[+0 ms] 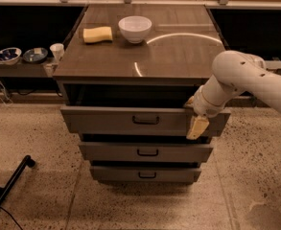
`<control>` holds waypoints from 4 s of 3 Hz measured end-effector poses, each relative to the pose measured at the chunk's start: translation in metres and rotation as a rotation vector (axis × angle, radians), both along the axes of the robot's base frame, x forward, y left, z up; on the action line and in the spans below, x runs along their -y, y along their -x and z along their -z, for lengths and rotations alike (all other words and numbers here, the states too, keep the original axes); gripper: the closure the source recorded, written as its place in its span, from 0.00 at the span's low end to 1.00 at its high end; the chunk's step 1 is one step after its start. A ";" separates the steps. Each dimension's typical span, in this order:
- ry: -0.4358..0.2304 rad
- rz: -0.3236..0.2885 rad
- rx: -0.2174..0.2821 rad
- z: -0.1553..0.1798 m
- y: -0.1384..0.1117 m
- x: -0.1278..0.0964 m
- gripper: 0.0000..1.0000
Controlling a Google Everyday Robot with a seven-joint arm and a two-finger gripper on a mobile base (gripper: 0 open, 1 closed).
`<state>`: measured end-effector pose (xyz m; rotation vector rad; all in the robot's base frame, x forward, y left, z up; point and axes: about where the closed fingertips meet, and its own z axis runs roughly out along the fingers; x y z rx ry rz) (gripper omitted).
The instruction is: Open top drawer
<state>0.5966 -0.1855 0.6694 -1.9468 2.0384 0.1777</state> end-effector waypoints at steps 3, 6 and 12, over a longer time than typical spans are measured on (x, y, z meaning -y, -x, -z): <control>0.042 -0.095 -0.059 -0.013 0.052 -0.020 0.49; 0.045 -0.108 -0.209 -0.006 0.132 -0.014 0.44; 0.036 0.145 -0.223 0.050 0.025 -0.017 1.00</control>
Offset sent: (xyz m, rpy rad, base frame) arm -0.0552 0.0211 0.0237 -0.0479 0.0372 0.0952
